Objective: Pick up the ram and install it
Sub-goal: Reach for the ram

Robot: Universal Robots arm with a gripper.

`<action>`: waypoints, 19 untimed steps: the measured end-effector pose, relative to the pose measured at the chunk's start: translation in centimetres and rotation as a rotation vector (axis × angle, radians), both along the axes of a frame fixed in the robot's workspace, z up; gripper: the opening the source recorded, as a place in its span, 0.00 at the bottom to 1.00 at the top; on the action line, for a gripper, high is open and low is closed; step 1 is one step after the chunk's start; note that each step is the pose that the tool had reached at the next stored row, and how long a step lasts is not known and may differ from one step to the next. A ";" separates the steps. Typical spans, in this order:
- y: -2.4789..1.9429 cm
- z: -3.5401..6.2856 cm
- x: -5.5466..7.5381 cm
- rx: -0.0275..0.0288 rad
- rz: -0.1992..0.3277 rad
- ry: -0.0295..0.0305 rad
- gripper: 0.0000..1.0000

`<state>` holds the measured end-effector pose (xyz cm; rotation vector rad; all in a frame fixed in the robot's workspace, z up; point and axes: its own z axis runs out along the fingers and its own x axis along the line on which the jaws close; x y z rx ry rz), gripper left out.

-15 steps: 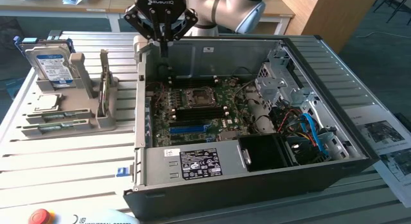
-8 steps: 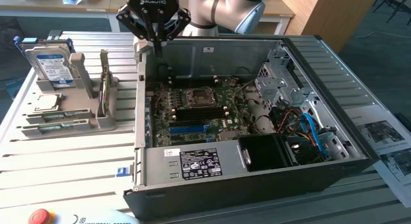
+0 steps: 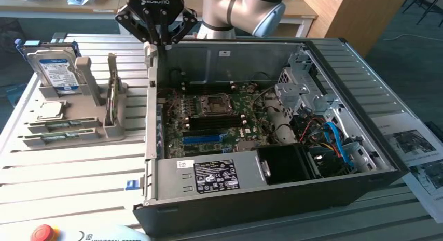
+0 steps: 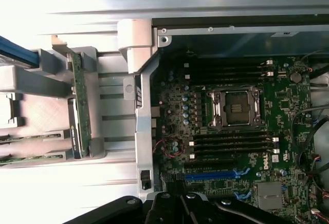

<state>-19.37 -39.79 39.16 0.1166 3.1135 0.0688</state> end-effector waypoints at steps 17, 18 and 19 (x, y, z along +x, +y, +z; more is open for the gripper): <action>0.03 -0.04 -3.3 0.0000 0.000 0.0000 0.10; 0.03 -0.04 -3.5 0.0000 0.000 0.0000 0.10; 0.03 -0.04 -3.7 0.0000 0.000 0.0000 0.10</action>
